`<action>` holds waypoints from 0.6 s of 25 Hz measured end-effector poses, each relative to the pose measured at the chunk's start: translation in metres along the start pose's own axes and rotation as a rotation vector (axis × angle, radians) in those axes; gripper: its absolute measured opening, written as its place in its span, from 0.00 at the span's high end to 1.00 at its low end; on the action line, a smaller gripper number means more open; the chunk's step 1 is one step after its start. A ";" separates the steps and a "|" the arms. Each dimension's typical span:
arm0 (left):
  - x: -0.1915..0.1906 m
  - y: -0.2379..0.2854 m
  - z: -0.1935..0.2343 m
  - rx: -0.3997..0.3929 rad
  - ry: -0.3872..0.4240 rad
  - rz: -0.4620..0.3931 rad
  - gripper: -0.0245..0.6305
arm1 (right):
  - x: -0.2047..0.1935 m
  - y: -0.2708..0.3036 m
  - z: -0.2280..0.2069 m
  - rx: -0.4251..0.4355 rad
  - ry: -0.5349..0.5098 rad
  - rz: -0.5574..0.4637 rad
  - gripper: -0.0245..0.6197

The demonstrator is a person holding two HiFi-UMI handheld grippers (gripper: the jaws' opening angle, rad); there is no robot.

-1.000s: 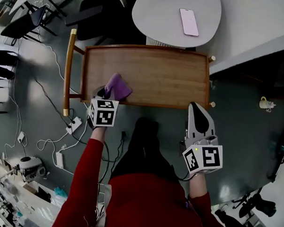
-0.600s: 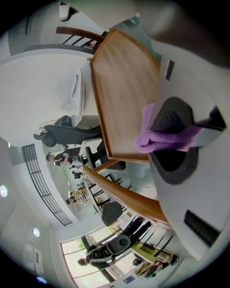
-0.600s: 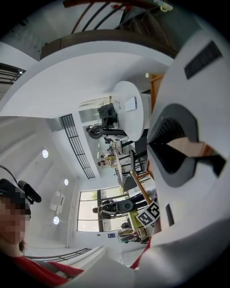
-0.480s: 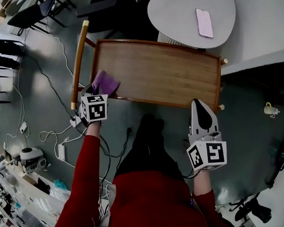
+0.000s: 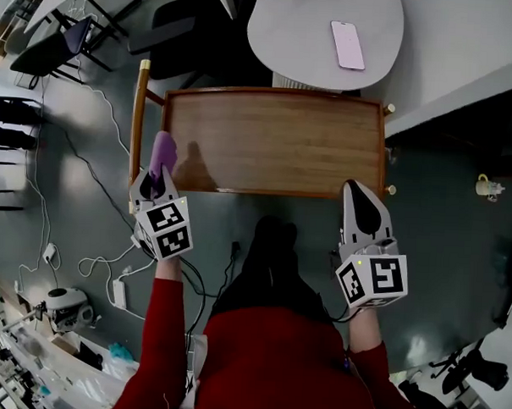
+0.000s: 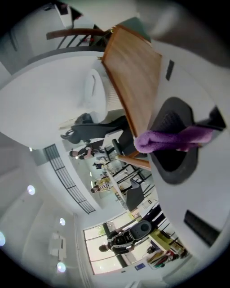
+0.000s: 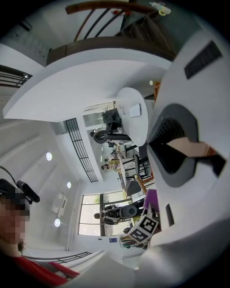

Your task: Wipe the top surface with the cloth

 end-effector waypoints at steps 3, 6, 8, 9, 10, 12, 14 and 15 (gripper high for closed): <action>0.047 -0.029 -0.003 -0.085 -0.043 -0.214 0.88 | 0.005 -0.006 -0.002 -0.020 0.000 -0.032 0.94; 0.091 -0.060 -0.022 -0.205 -0.079 -0.404 0.88 | 0.014 -0.015 -0.001 -0.025 -0.004 -0.073 0.94; 0.116 -0.076 -0.041 -0.295 -0.114 -0.511 0.88 | 0.019 -0.018 0.000 -0.027 -0.007 -0.110 0.94; 0.126 -0.081 -0.052 -0.341 -0.133 -0.556 0.88 | 0.021 -0.018 -0.001 -0.030 -0.009 -0.129 0.94; 0.134 -0.086 -0.063 -0.384 -0.150 -0.590 0.88 | 0.023 -0.017 -0.001 -0.032 -0.011 -0.145 0.94; 0.145 -0.095 -0.083 -0.451 -0.171 -0.628 0.88 | 0.026 -0.019 0.002 -0.030 -0.014 -0.170 0.94; 0.151 -0.106 -0.098 -0.495 -0.179 -0.645 0.88 | 0.032 -0.024 0.006 -0.019 -0.018 -0.191 0.94; 0.154 -0.111 -0.104 -0.513 -0.180 -0.650 0.88 | 0.035 -0.027 0.008 -0.014 -0.023 -0.203 0.94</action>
Point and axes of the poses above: the fingertips, and each gripper's own axes: y forward along the fingers, z to its left, x out of its top, the point moved 5 cm from there along -y, backward along the fingers, and after that the axes turned 6 degrees about y, right-handed, at the moved point
